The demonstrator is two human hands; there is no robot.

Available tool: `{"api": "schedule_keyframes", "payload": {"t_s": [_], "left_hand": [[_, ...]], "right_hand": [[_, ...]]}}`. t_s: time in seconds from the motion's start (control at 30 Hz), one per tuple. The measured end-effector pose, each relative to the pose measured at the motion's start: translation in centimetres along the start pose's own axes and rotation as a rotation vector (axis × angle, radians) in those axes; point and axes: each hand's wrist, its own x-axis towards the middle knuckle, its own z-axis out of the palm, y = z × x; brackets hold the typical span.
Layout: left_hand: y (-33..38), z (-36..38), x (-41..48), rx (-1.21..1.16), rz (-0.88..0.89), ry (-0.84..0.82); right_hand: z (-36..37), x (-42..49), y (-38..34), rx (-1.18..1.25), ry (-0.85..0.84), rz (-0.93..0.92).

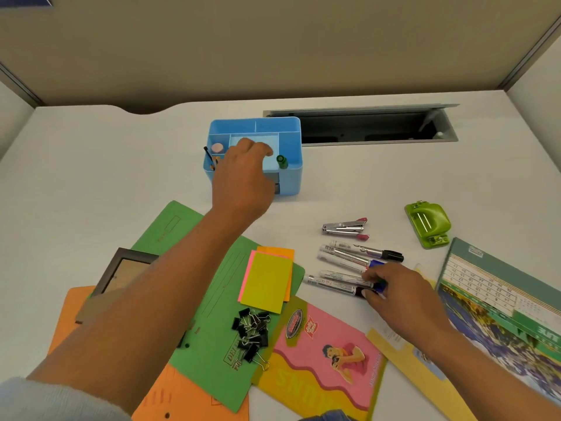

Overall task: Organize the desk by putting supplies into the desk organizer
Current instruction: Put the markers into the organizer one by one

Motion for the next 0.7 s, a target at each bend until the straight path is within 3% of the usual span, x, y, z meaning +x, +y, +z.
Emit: {"api": "schedule_keyframes", "payload": {"t_s": [0.23, 0.5, 0.7], "left_hand": [[-2.6, 2.0, -9.4, -0.136, -0.011, 0.019], [-5.5, 4.2, -14.8, -0.118, -0.076, -0.201], [-7.6, 6.0, -14.5, -0.102, -0.154, -0.342]], "right_hand": [[1.2, -0.5, 0.1, -0.146, -0.035, -0.069], [1.7, -0.9, -0.7, -0.244, -0.039, -0.115], [0.4, -2.1, -2.4, -0.13, 0.003, -0.156]]}}
